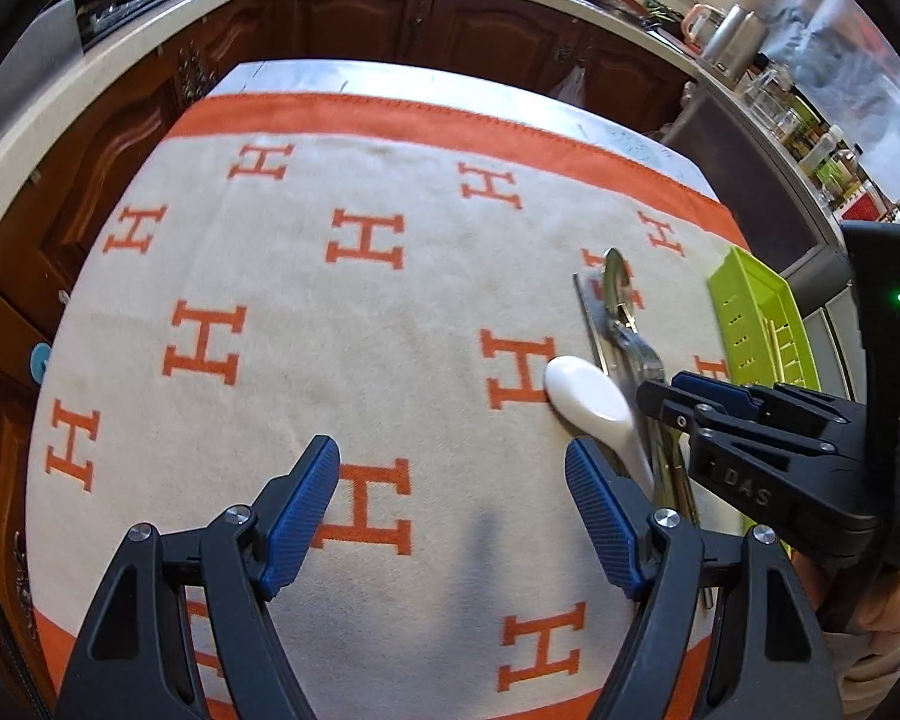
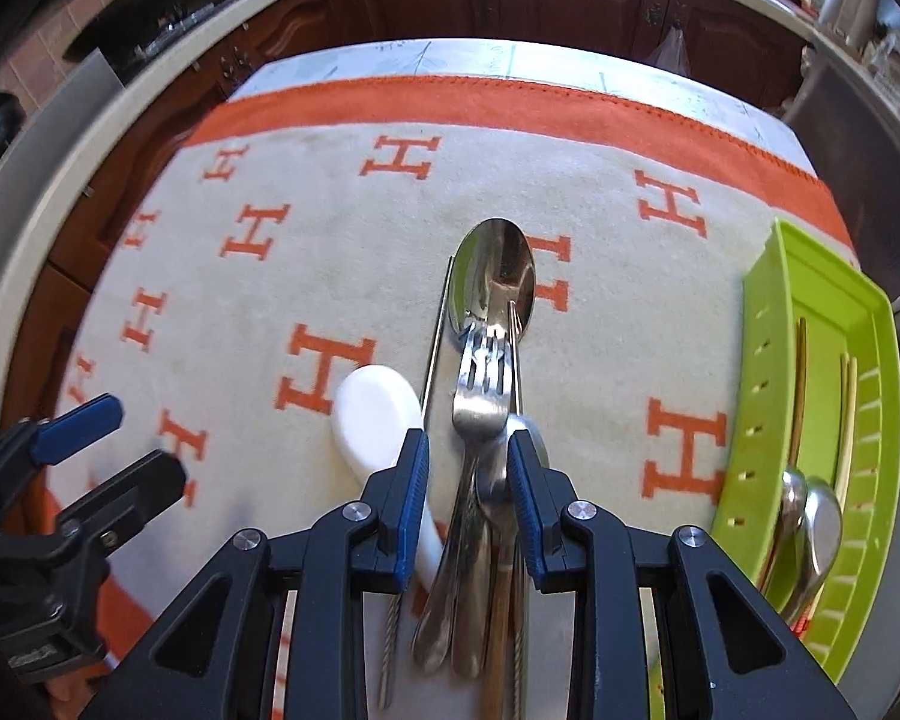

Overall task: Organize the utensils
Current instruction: 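Grasp the steel fork with the right tool and lift it, then carry the fork into the green tray and open the right tool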

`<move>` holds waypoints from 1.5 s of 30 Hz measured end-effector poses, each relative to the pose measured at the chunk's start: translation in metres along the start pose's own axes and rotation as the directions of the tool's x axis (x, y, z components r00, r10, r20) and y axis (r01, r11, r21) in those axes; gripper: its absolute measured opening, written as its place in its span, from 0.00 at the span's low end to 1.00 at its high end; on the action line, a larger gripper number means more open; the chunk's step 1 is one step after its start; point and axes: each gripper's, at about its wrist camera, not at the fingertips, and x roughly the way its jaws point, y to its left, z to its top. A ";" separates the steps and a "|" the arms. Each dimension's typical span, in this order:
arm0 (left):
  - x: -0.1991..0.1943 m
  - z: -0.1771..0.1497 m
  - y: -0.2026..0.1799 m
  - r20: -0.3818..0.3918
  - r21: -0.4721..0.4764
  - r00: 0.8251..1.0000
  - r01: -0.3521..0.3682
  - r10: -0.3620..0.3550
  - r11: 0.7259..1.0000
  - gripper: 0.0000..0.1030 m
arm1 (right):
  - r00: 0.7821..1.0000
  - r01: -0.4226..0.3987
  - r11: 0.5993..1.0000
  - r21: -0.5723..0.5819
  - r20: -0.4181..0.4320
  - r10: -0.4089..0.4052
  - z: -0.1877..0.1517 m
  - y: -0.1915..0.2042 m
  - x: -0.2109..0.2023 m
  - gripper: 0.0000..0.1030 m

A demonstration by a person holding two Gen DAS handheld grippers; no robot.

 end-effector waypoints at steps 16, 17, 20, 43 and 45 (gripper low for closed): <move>0.011 -0.006 0.001 -0.029 -0.005 1.000 0.009 -0.009 1.000 0.74 | 0.997 -0.072 0.990 0.125 0.035 0.068 -0.002 -0.028 0.004 0.03; 0.011 -0.006 0.000 -0.030 -0.001 1.000 0.009 -0.009 1.000 0.74 | 0.996 -0.087 0.986 0.140 0.037 0.082 -0.003 -0.032 0.003 0.02; 0.011 -0.007 -0.005 -0.033 0.011 0.999 0.008 -0.007 1.000 0.74 | 0.993 -0.112 0.979 0.168 0.046 0.106 -0.008 -0.041 -0.001 0.02; 0.005 -0.018 -0.057 -0.066 0.133 0.997 -0.016 0.024 0.991 0.74 | 0.940 -0.337 0.853 0.398 0.198 0.279 -0.086 -0.137 -0.105 0.02; 0.005 -0.020 -0.064 -0.068 0.148 0.997 -0.018 0.029 0.989 0.74 | 0.941 -0.329 0.851 0.409 0.215 0.261 -0.092 -0.150 -0.115 0.02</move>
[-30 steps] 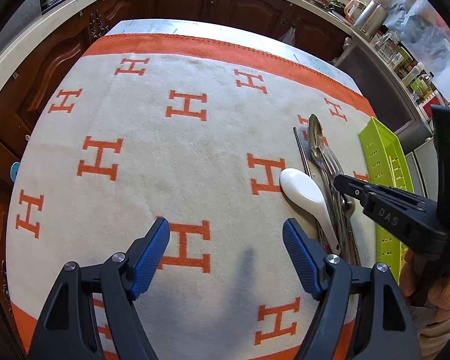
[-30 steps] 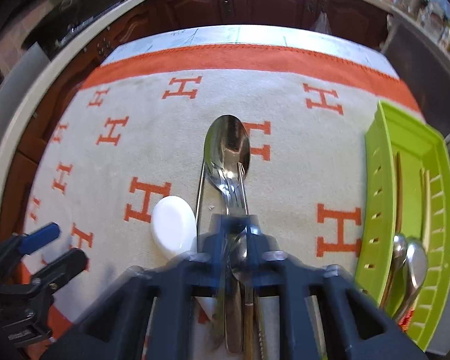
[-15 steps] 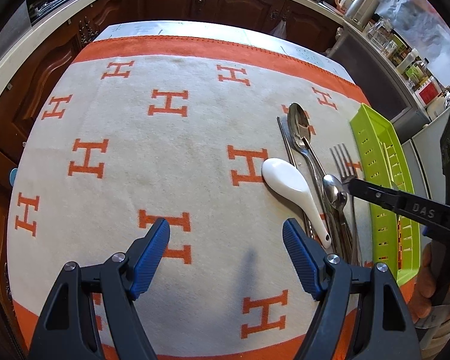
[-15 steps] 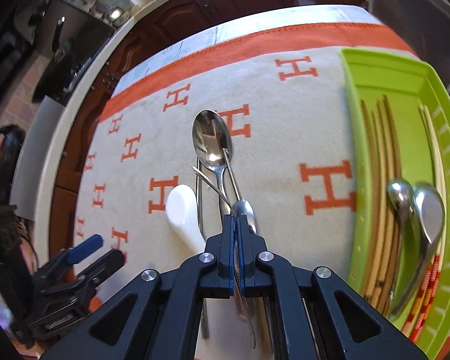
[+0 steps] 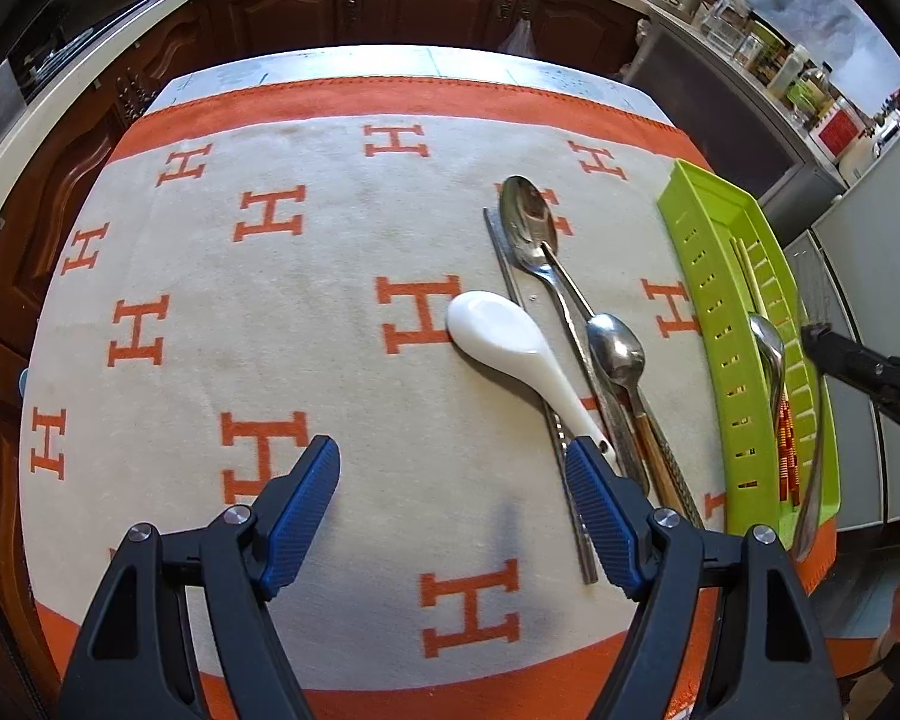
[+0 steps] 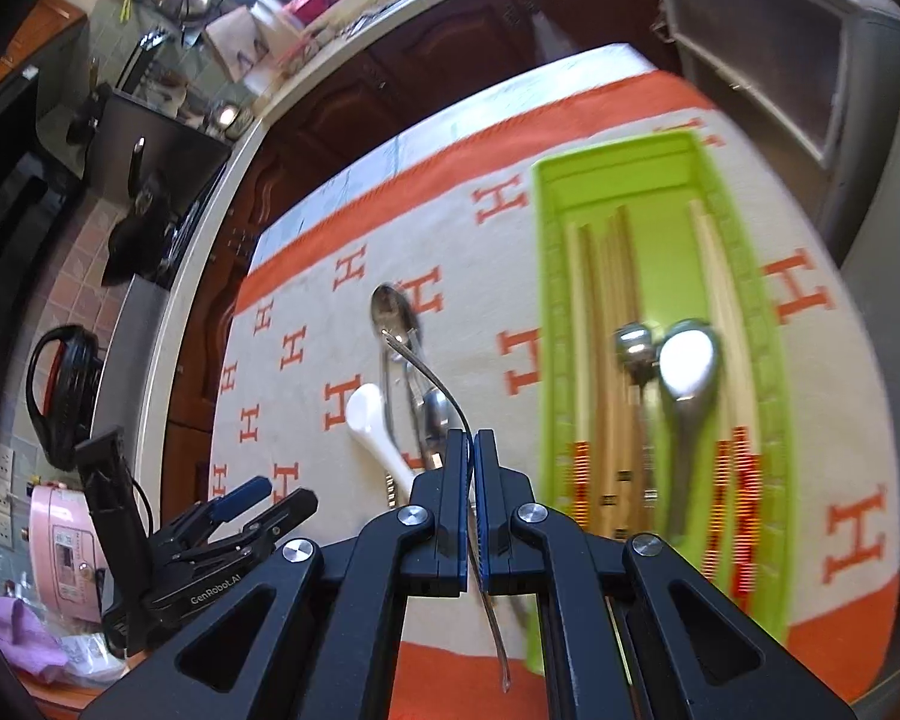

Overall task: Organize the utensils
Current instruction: 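Carry the fork into the green tray and open the right tool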

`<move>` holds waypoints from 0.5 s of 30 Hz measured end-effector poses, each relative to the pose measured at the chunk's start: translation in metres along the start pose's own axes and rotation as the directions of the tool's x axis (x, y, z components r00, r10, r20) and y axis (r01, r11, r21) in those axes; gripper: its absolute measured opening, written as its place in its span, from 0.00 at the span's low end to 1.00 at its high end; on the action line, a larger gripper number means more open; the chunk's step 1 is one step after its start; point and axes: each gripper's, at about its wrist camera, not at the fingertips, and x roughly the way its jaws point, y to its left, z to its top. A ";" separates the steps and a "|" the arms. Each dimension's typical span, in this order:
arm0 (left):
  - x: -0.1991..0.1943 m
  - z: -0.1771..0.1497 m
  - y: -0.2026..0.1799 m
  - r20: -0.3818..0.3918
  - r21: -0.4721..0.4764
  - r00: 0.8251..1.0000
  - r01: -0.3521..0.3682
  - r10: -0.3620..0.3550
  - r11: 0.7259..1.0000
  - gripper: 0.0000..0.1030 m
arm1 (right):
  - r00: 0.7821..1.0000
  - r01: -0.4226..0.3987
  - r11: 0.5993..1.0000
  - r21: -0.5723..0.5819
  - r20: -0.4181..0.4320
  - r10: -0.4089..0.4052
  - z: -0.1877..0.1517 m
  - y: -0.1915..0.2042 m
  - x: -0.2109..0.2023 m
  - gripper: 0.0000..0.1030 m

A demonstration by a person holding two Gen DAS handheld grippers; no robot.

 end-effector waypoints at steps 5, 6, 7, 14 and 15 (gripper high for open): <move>0.000 0.000 -0.012 -0.013 0.021 1.000 -0.012 0.012 1.000 0.74 | 0.996 0.049 0.999 0.023 0.070 -0.051 0.004 -0.025 -0.031 0.02; 0.001 0.000 -0.014 -0.017 0.021 1.000 -0.013 0.014 1.000 0.74 | 0.995 0.061 0.998 0.028 0.080 -0.063 0.006 -0.030 -0.035 0.02; 0.002 0.000 -0.015 -0.022 0.020 1.000 -0.014 0.014 1.000 0.74 | 0.993 0.073 0.997 0.037 0.089 -0.076 0.006 -0.036 -0.038 0.02; 0.014 0.008 -0.013 -0.068 -0.038 0.997 0.025 -0.028 0.999 0.74 | 0.978 0.162 0.983 0.090 0.119 -0.172 0.011 -0.071 -0.036 0.02; 0.016 0.009 -0.012 -0.074 -0.051 0.996 0.034 -0.038 0.998 0.74 | 0.974 0.182 0.979 0.092 0.123 -0.192 0.012 -0.075 -0.034 0.02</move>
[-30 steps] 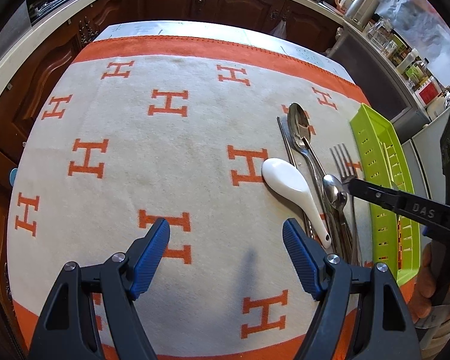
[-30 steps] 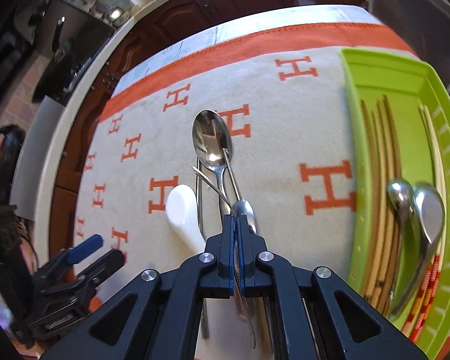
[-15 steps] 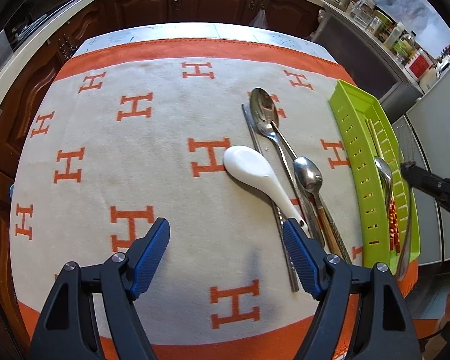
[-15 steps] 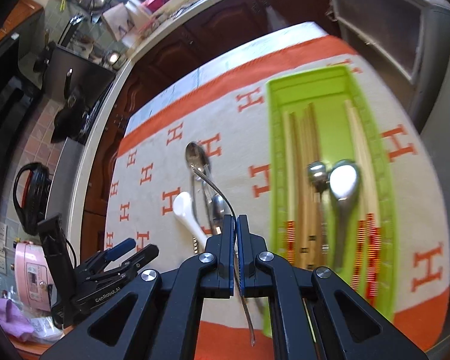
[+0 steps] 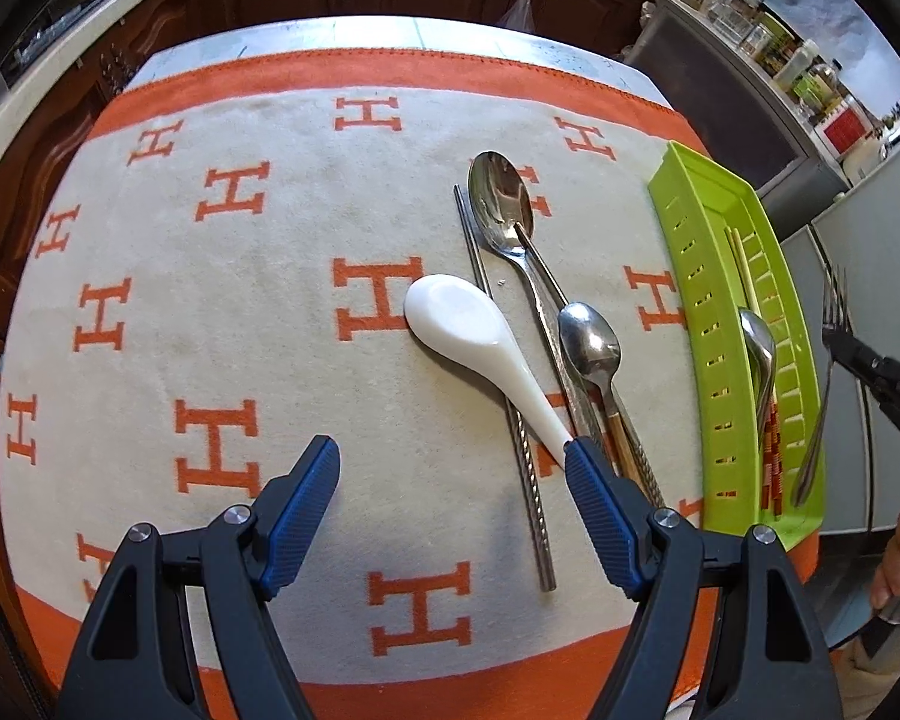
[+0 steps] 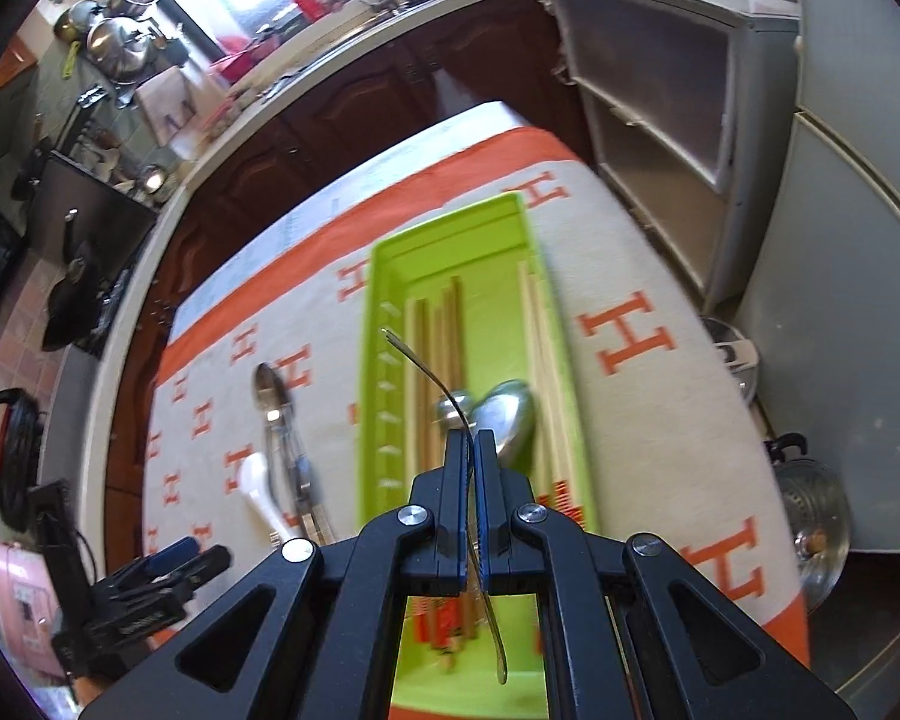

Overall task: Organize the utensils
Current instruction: 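Carry the fork into the green tray and open the right tool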

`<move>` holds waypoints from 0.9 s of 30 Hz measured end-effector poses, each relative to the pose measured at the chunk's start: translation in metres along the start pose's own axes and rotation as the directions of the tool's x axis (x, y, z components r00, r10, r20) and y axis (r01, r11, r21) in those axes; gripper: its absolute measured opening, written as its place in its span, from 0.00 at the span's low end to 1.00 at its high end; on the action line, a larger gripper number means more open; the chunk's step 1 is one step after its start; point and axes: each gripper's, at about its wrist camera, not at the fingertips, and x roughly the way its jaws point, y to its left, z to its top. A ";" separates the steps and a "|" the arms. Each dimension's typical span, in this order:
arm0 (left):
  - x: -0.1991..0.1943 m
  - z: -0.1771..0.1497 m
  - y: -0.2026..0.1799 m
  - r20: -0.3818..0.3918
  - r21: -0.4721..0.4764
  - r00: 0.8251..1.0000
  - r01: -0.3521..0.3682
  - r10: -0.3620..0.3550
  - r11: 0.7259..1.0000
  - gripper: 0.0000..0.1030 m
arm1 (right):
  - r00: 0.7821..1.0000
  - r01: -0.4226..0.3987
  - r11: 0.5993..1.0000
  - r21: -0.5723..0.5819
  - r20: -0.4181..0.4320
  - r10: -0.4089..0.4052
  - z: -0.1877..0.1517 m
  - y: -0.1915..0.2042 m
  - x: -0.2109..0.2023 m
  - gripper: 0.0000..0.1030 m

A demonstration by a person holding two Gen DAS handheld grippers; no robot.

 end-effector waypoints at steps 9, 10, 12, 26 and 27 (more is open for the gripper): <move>0.023 0.017 0.012 -0.051 -0.146 0.993 0.097 -0.105 0.985 0.74 | 0.996 0.088 0.996 0.010 0.009 -0.088 0.013 -0.016 0.035 0.02; 0.024 0.019 0.012 -0.051 -0.160 0.992 0.107 -0.116 0.981 0.74 | 0.996 0.085 0.996 0.012 0.004 -0.085 0.014 -0.017 0.040 0.02; 0.026 0.022 0.013 -0.049 -0.176 0.991 0.112 -0.122 0.978 0.74 | 0.996 0.088 0.996 0.005 0.002 -0.088 0.016 -0.017 0.047 0.02; 0.046 0.029 0.015 -0.055 -0.269 0.985 0.142 -0.162 0.953 0.72 | 0.998 0.033 0.999 -0.001 0.046 -0.033 0.014 -0.003 0.047 0.28; 0.047 0.030 0.014 -0.054 -0.272 0.985 0.144 -0.164 0.952 0.72 | 0.998 0.029 1.000 0.000 0.047 -0.029 0.013 -0.002 0.044 0.28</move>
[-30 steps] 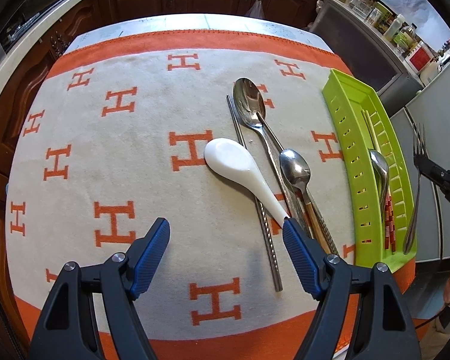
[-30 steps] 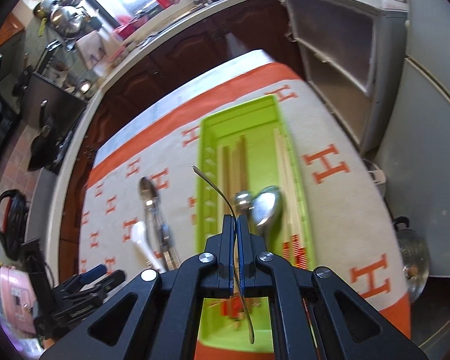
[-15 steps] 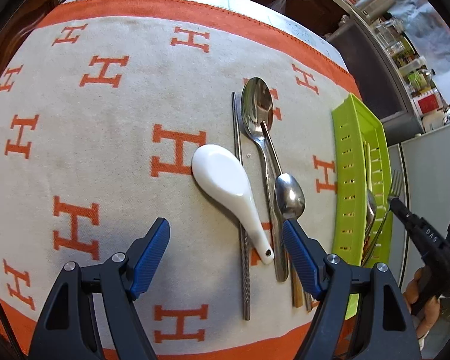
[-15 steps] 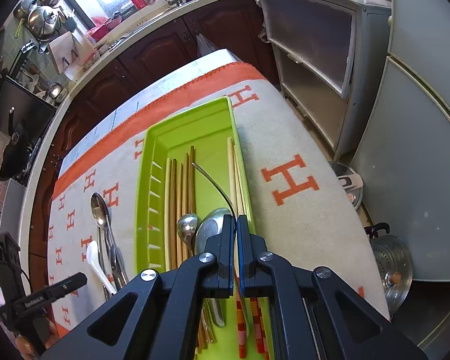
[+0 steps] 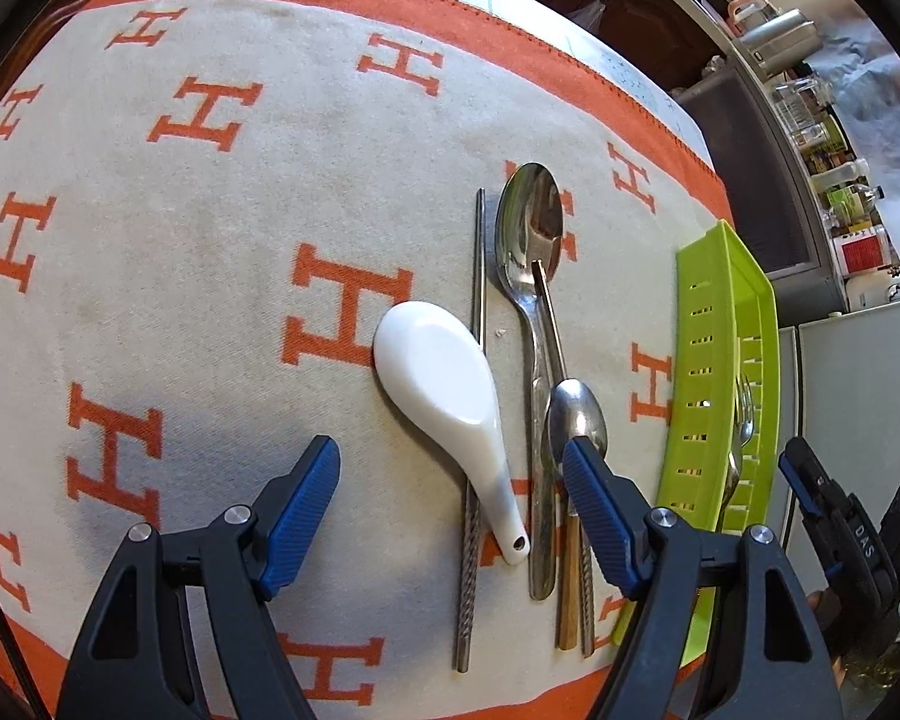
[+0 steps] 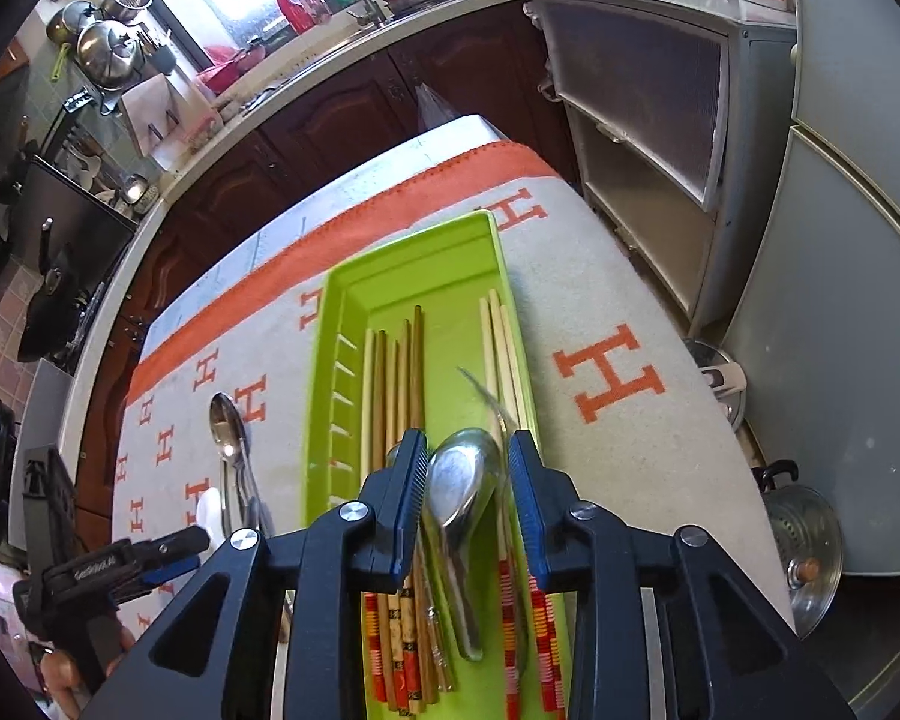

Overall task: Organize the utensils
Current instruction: 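Carry the fork into the green tray and open the right tool, then grasp the white ceramic spoon with the left tool and lift it toward the tray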

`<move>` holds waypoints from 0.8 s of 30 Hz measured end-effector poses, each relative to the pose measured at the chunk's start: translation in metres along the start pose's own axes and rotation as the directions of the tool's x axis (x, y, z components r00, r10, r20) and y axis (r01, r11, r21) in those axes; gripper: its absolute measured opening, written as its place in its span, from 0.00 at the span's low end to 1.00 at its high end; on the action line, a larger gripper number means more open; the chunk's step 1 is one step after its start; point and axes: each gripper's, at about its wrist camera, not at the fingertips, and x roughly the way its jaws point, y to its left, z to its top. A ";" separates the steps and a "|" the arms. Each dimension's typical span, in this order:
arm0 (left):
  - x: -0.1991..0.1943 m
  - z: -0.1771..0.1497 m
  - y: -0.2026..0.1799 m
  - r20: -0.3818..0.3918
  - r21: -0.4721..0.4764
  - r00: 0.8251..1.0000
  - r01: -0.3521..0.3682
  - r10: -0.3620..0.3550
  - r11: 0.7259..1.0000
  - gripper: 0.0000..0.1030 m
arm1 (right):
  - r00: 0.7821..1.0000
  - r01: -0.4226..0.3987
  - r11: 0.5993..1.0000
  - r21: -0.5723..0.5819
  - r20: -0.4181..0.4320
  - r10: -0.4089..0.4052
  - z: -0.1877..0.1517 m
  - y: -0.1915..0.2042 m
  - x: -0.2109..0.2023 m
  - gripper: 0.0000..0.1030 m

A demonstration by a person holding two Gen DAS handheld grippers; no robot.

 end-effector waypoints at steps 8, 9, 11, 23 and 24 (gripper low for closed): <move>0.003 0.002 -0.004 0.002 -0.005 1.000 0.006 -0.006 1.000 0.65 | 1.000 0.000 1.000 0.000 -0.006 0.000 -0.012 -0.002 -0.012 0.29; 0.003 0.003 -0.005 0.002 -0.005 1.000 0.006 -0.006 1.000 0.63 | 1.000 0.006 1.000 0.000 -0.013 -0.006 -0.014 -0.004 -0.013 0.33; 0.004 0.004 -0.006 0.001 -0.007 1.000 0.009 -0.009 1.000 0.57 | 0.999 0.021 1.000 0.000 -0.026 -0.021 -0.017 -0.006 -0.012 0.36; 0.011 0.012 -0.014 0.022 -0.018 1.000 -0.019 0.020 1.000 0.31 | 0.999 -0.021 0.999 -0.038 -0.050 0.019 -0.034 -0.002 -0.023 0.37; 0.011 0.012 -0.014 0.026 -0.026 0.999 -0.018 0.019 0.999 0.30 | 0.998 -0.023 0.999 -0.037 -0.053 0.021 -0.035 -0.003 -0.023 0.37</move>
